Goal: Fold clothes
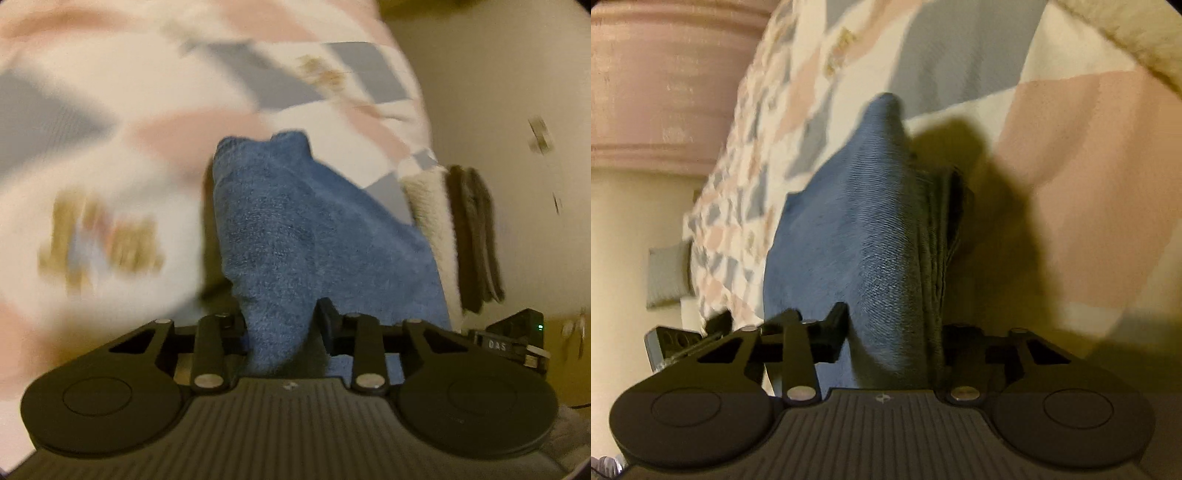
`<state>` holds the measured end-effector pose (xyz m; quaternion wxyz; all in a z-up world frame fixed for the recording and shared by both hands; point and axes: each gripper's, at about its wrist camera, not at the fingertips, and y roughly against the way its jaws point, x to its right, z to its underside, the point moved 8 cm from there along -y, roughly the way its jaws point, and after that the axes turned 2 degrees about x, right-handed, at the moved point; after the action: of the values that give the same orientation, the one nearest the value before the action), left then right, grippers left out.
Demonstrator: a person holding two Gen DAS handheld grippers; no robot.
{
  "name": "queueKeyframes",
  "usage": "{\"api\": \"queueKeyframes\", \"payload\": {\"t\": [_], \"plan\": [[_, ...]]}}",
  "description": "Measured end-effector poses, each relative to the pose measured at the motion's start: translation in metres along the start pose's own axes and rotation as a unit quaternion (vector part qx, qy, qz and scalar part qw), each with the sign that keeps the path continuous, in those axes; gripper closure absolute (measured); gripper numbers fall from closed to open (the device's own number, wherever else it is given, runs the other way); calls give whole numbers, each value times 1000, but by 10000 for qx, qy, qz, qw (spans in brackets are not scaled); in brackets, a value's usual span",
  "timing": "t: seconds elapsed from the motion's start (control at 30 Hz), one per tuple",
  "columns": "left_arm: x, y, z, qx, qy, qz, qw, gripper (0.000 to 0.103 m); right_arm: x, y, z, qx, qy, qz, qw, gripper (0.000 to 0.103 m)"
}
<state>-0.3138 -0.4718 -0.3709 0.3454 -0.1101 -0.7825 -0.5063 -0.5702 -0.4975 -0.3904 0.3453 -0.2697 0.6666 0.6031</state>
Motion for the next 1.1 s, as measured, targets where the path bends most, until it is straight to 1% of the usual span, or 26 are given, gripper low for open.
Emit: {"api": "queueKeyframes", "payload": {"t": [0.07, 0.17, 0.23, 0.27, 0.33, 0.37, 0.43, 0.5, 0.6, 0.63, 0.67, 0.73, 0.77, 0.83, 0.9, 0.97, 1.03, 1.1], "plan": [[28, 12, -30, -22, -541, 215, 9983, 75, -18, 20, 0, 469, -169, -207, 9985, 67], [77, 28, -78, -53, -1360, 543, 9892, 75, -56, 56, -11, 1253, -212, -468, 9908, 67], [120, 33, -112, -86, -1961, 783, 9774, 74, -77, 83, -22, 1837, -219, -602, 9809, 67], [146, 32, -128, -106, -2320, 905, 9684, 74, -85, 96, -27, 2144, -248, -666, 9742, 67], [203, 24, -159, -201, -3036, 1203, 9450, 74, -95, 125, -38, 2790, -376, -793, 9563, 67], [231, 17, -173, -260, -3373, 1349, 9313, 74, -97, 141, -45, 3142, -487, -835, 9444, 67], [285, -9, -190, -463, -3930, 1591, 9045, 74, -93, 171, -58, 3785, -744, -815, 9190, 67], [338, -42, -201, -726, -4464, 1802, 8735, 74, -83, 195, -68, 4303, -1019, -744, 8938, 67], [408, -93, -205, -1119, -5020, 2024, 8334, 74, -61, 227, -82, 4930, -1508, -653, 8544, 67], [425, -109, -203, -1208, -5157, 2061, 8228, 74, -52, 236, -86, 5103, -1694, -632, 8408, 67], [441, -124, -201, -1295, -5269, 2102, 8133, 74, -44, 244, -89, 5244, -1855, -609, 8288, 67], [466, -153, -194, -1505, -5420, 2173, 7977, 74, -27, 254, -93, 5438, -2136, -563, 8096, 67], [472, -164, -189, -1615, -5484, 2184, 7909, 73, -19, 256, -94, 5497, -2262, -537, 8024, 67], [478, -182, -178, -1805, -5599, 2179, 7788, 73, -3, 255, -94, 5542, -2481, -481, 7931, 67], [478, -200, -170, -1976, -5689, 2126, 7695, 73, 12, 250, -95, 5538, -2677, -432, 7873, 67], [474, -219, -163, -2143, -5762, 2051, 7616, 73, 25, 243, -95, 5494, -2829, -360, 7854, 67], [466, -237, -158, -2280, -5794, 1982, 7570, 72, 38, 234, -96, 5428, -2942, -270, 7862, 67], [456, -253, -154, -2371, -5805, 1921, 7549, 72, 50, 223, -97, 5355, -3030, -154, 7882, 67]]}}
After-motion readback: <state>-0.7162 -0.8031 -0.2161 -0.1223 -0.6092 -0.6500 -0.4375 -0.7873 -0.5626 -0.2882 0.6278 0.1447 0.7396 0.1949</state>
